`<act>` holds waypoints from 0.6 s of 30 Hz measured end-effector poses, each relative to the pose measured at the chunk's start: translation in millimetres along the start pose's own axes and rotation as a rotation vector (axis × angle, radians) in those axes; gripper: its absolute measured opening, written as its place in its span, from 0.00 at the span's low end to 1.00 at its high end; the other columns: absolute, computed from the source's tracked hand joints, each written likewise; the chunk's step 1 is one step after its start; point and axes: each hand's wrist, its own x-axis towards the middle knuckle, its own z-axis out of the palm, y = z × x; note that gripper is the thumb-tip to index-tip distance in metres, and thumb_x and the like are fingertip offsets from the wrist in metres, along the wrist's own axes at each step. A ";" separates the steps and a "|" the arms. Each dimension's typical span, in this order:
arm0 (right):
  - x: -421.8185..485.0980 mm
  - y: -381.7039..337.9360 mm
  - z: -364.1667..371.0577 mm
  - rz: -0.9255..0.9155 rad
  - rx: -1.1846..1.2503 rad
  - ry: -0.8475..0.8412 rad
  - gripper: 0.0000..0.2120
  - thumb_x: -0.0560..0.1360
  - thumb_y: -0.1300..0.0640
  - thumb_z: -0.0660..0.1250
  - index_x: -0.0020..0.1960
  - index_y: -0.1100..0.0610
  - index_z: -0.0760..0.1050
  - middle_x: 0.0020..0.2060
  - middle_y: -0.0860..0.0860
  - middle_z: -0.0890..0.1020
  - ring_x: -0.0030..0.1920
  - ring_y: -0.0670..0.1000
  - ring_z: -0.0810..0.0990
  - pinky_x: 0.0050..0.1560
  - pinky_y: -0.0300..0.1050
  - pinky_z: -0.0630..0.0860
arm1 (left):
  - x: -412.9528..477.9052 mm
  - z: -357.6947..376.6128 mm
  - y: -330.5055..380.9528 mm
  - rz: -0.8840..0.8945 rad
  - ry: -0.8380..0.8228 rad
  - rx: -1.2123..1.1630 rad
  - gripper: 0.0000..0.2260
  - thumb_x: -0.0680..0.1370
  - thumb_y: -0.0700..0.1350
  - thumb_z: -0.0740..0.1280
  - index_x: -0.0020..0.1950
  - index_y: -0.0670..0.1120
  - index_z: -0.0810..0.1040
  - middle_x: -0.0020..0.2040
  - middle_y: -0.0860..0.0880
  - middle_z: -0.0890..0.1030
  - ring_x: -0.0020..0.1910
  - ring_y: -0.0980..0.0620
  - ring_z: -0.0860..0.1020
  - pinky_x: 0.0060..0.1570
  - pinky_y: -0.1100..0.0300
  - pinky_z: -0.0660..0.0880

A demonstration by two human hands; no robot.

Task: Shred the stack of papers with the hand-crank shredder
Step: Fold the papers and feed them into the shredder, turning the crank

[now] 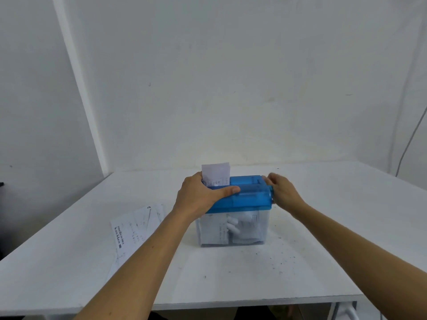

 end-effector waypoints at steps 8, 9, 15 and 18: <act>-51.9 29.2 -0.7 0.074 -0.065 -0.175 0.24 0.85 0.48 0.55 0.44 0.64 0.79 0.33 0.53 0.80 0.30 0.47 0.78 0.34 0.38 0.76 | -4.5 -3.0 2.0 0.020 -0.027 0.021 0.54 0.46 0.81 0.69 0.65 0.52 0.75 0.57 0.57 0.79 0.54 0.53 0.78 0.54 0.55 0.79; -57.5 28.1 -5.9 0.058 -0.058 -0.181 0.25 0.85 0.48 0.55 0.43 0.64 0.79 0.31 0.53 0.81 0.29 0.47 0.78 0.34 0.38 0.77 | -4.5 -2.8 2.8 0.014 -0.026 0.022 0.54 0.46 0.81 0.69 0.65 0.52 0.75 0.58 0.57 0.79 0.54 0.53 0.78 0.54 0.55 0.79; -83.6 9.8 -49.9 -0.093 -0.007 -0.330 0.29 0.78 0.36 0.59 0.37 0.59 0.81 0.33 0.54 0.84 0.34 0.51 0.82 0.38 0.42 0.76 | -2.8 -3.2 1.9 -0.008 -0.030 0.044 0.55 0.45 0.83 0.69 0.64 0.53 0.75 0.57 0.57 0.80 0.53 0.53 0.79 0.53 0.51 0.81; -82.9 -3.8 -74.4 -0.203 -0.088 -0.415 0.21 0.71 0.36 0.68 0.39 0.55 0.81 0.35 0.51 0.85 0.36 0.47 0.82 0.42 0.41 0.77 | -2.9 -3.5 3.1 0.005 -0.036 0.030 0.46 0.48 0.79 0.71 0.59 0.55 0.75 0.53 0.59 0.79 0.49 0.58 0.78 0.49 0.57 0.80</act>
